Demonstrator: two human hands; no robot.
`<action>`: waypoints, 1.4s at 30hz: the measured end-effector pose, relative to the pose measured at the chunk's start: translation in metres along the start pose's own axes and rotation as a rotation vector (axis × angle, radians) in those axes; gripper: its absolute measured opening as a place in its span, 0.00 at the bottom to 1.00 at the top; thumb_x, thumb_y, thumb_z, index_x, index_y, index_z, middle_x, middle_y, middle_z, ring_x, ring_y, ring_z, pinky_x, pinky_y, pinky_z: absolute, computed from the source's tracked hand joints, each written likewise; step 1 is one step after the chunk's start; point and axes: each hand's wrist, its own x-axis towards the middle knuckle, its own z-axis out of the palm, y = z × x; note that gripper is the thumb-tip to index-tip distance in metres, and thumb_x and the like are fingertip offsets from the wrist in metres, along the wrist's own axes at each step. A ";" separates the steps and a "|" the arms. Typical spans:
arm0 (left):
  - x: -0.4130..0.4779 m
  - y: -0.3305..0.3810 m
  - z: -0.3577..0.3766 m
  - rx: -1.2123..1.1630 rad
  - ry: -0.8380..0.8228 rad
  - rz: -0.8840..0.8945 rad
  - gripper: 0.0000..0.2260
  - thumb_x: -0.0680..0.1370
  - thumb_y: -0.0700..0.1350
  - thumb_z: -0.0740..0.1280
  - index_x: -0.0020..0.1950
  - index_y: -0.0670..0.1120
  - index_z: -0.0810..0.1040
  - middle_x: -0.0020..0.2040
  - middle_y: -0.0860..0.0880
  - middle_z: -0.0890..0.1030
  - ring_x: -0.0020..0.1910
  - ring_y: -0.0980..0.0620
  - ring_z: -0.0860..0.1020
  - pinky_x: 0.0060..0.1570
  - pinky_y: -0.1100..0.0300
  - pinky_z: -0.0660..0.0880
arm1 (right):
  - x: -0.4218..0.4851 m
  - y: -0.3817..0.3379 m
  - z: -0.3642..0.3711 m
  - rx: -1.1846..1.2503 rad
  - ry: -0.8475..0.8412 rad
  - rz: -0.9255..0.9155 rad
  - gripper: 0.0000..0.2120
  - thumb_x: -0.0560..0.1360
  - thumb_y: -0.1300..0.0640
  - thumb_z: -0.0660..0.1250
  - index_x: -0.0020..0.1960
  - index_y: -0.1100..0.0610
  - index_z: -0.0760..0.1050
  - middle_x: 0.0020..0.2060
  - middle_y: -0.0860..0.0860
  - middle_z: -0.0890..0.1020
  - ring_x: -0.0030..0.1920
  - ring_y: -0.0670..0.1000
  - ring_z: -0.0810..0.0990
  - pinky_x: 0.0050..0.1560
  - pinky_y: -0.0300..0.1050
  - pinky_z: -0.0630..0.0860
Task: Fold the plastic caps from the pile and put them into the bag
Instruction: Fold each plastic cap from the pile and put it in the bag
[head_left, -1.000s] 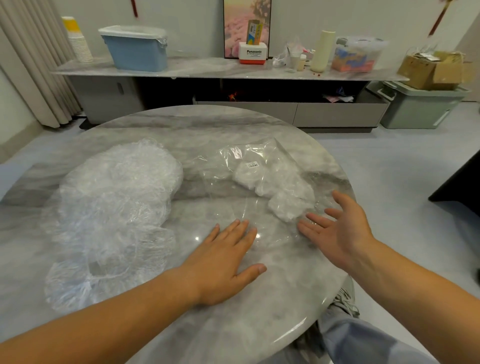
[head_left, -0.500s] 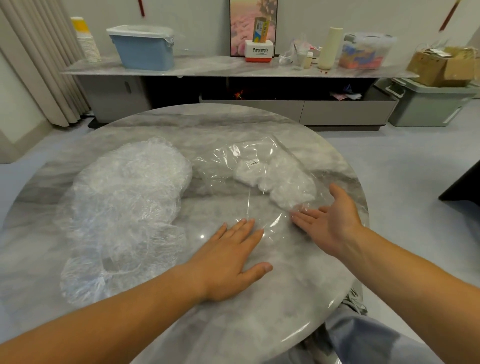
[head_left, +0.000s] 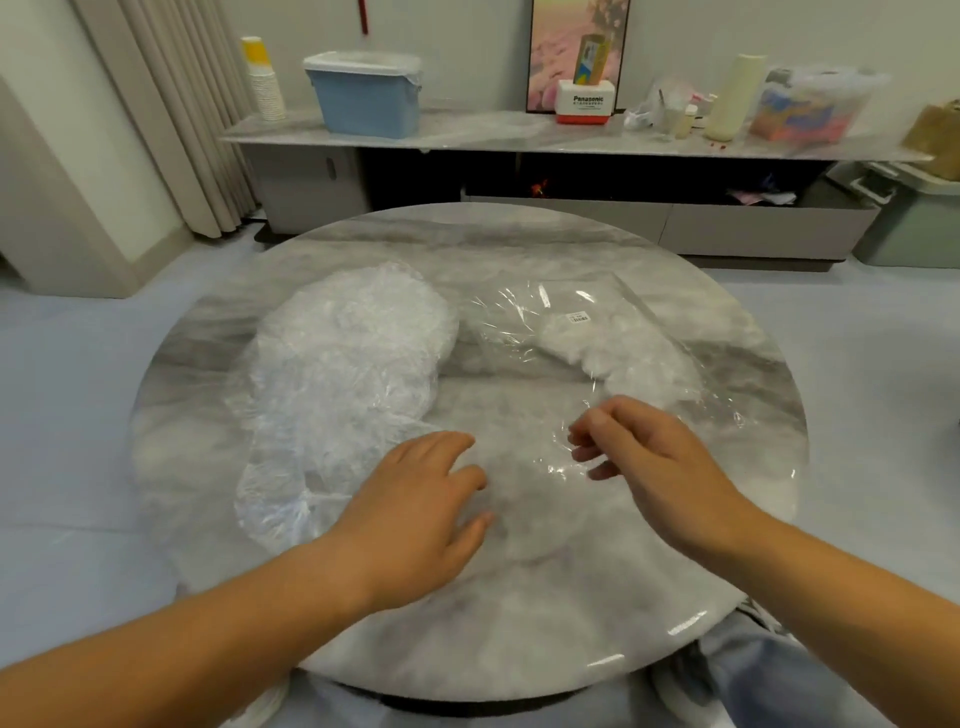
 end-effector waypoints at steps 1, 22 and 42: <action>-0.011 -0.009 -0.001 0.030 0.046 -0.034 0.23 0.79 0.62 0.52 0.59 0.52 0.80 0.70 0.46 0.74 0.71 0.45 0.72 0.68 0.54 0.66 | -0.002 -0.003 0.010 -0.070 -0.092 -0.029 0.14 0.82 0.46 0.62 0.48 0.54 0.81 0.46 0.48 0.83 0.49 0.48 0.82 0.53 0.48 0.80; -0.095 -0.037 0.007 -0.087 -0.131 0.044 0.19 0.80 0.63 0.55 0.62 0.55 0.77 0.62 0.55 0.72 0.61 0.53 0.71 0.63 0.57 0.68 | -0.027 0.025 0.067 -0.835 -0.566 -0.606 0.25 0.83 0.35 0.48 0.57 0.46 0.80 0.61 0.44 0.75 0.64 0.44 0.71 0.63 0.49 0.70; -0.069 -0.070 0.012 -0.370 0.020 -0.012 0.22 0.72 0.69 0.67 0.61 0.59 0.80 0.65 0.62 0.75 0.66 0.65 0.70 0.67 0.59 0.70 | -0.028 0.039 0.059 -0.755 -0.580 -0.525 0.33 0.83 0.35 0.41 0.71 0.51 0.75 0.68 0.42 0.75 0.70 0.43 0.69 0.68 0.49 0.68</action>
